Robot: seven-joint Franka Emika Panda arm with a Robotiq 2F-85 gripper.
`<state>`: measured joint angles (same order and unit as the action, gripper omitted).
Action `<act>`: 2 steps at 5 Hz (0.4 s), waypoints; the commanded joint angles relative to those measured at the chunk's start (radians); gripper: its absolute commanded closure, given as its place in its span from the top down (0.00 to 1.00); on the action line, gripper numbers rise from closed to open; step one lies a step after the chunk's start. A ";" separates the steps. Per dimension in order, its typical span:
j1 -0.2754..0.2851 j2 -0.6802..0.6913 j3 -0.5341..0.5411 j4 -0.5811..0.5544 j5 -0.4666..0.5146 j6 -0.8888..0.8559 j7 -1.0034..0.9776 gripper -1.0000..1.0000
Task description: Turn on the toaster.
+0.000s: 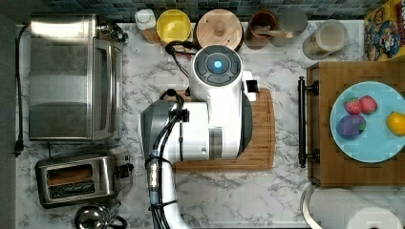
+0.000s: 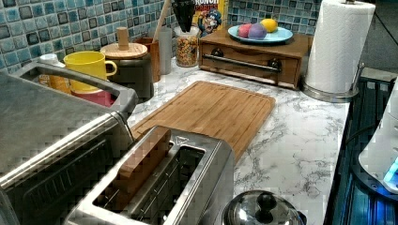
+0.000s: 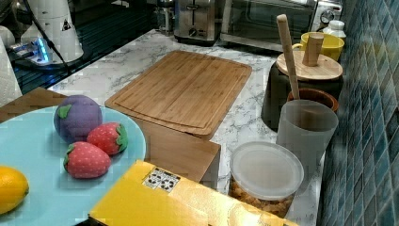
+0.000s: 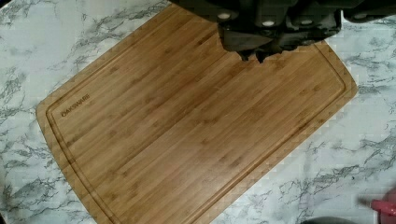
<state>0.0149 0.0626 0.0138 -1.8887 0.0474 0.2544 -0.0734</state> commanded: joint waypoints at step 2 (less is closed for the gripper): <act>0.037 -0.007 0.056 -0.035 0.071 0.088 -0.230 0.00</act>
<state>0.0175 0.0778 0.0355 -1.9141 0.0720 0.3428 -0.2085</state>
